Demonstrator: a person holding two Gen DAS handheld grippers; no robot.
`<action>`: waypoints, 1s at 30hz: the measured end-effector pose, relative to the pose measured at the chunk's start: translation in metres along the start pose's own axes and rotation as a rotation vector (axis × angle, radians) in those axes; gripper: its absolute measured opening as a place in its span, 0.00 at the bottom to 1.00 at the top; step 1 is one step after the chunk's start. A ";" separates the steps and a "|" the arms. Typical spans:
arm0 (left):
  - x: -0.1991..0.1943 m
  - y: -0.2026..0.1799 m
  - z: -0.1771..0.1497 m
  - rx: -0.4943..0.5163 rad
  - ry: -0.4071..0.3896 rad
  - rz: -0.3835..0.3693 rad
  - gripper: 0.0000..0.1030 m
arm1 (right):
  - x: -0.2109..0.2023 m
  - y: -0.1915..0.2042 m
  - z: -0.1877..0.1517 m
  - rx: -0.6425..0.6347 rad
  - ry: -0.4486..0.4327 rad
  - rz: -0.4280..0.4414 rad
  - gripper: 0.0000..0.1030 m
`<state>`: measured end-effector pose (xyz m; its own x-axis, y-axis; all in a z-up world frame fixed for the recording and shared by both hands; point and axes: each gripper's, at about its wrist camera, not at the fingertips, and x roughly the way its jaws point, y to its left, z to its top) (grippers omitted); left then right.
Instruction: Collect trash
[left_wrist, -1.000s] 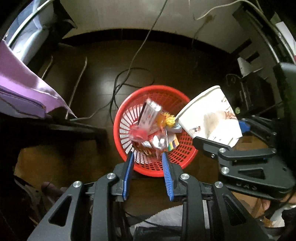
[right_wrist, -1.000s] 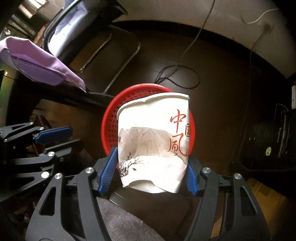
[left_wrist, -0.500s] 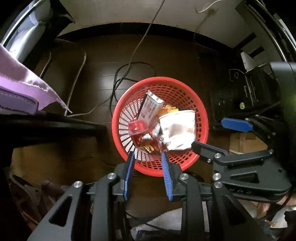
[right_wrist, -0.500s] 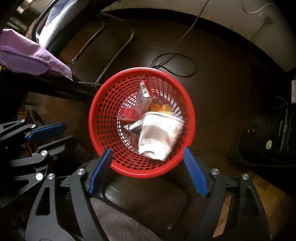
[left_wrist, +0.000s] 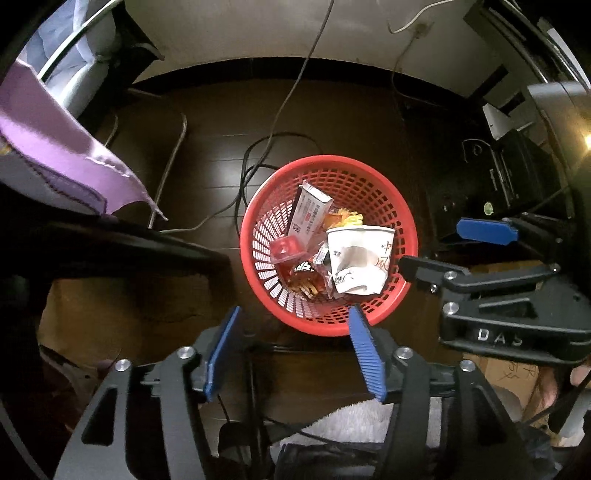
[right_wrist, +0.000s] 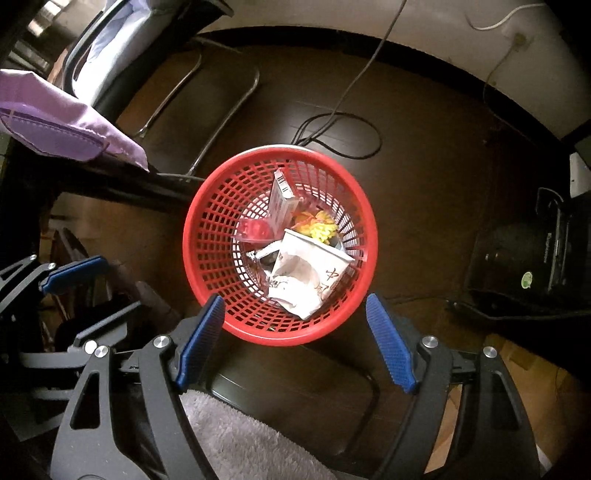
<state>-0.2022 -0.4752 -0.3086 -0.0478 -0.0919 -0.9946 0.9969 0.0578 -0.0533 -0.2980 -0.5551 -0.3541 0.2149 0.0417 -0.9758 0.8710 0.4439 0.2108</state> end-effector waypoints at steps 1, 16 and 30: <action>-0.001 -0.001 -0.001 0.001 -0.002 0.005 0.60 | -0.002 0.000 0.000 0.000 0.000 -0.005 0.74; -0.030 0.006 -0.024 -0.064 -0.049 0.045 0.70 | -0.018 0.010 -0.033 0.143 0.030 -0.073 0.74; -0.045 0.014 -0.032 -0.089 -0.083 0.031 0.75 | -0.025 0.015 -0.040 0.143 0.032 -0.114 0.74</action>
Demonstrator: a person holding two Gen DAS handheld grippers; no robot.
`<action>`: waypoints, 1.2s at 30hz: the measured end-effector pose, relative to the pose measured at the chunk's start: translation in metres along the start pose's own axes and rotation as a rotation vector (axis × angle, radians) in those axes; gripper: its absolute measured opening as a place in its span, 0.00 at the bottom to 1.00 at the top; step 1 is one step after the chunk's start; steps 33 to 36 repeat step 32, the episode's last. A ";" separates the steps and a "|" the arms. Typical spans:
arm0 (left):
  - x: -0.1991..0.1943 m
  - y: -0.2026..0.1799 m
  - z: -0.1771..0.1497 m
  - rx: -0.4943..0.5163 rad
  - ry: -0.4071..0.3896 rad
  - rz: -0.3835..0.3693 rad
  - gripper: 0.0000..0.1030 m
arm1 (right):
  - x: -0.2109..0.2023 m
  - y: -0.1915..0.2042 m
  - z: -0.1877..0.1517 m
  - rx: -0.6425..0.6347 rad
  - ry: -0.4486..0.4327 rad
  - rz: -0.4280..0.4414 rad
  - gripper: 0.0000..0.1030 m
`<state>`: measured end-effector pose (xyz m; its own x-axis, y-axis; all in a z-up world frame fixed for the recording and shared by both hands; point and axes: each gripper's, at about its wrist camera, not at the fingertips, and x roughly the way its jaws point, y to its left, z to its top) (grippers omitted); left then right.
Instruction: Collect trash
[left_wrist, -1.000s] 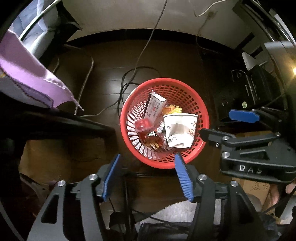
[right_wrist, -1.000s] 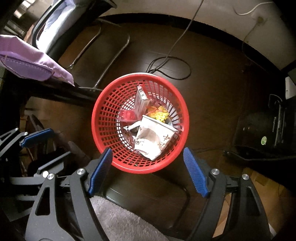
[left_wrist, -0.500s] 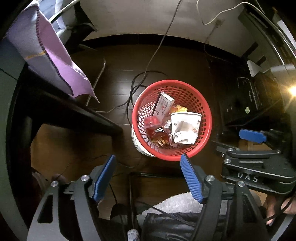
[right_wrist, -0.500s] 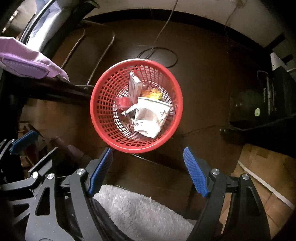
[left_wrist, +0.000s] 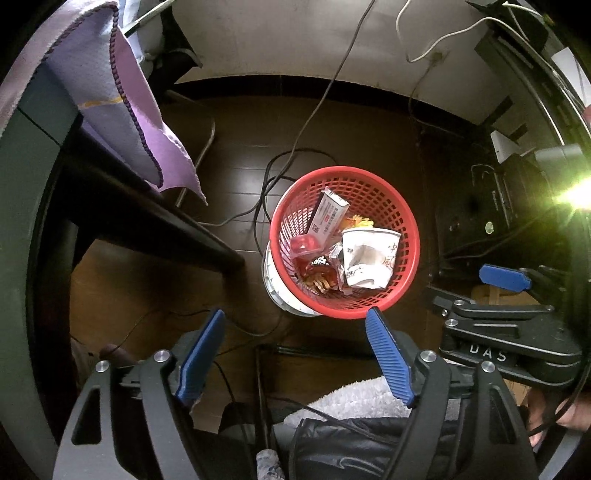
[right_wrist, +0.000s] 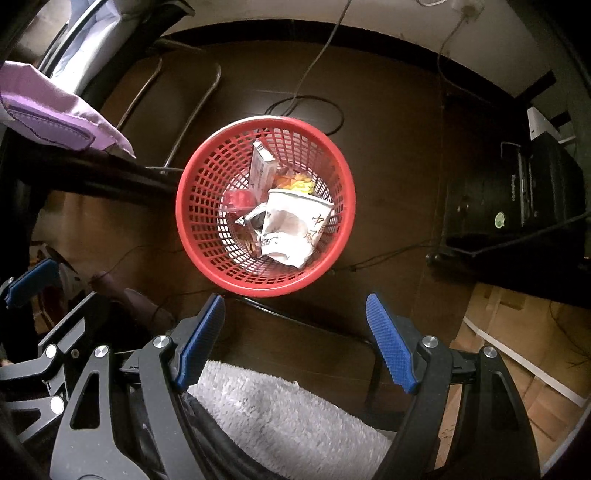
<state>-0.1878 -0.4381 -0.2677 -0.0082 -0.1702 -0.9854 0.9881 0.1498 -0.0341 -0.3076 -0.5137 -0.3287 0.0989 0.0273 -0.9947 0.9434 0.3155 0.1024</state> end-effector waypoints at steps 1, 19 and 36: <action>0.000 0.000 0.000 -0.001 -0.002 -0.001 0.75 | 0.000 0.000 0.000 0.001 0.000 0.000 0.74; -0.004 0.001 -0.004 0.003 -0.023 0.022 0.83 | 0.004 0.001 -0.002 0.002 0.010 -0.005 0.74; -0.005 -0.003 -0.006 0.031 -0.017 0.046 0.84 | 0.005 0.001 -0.001 0.002 0.018 -0.003 0.74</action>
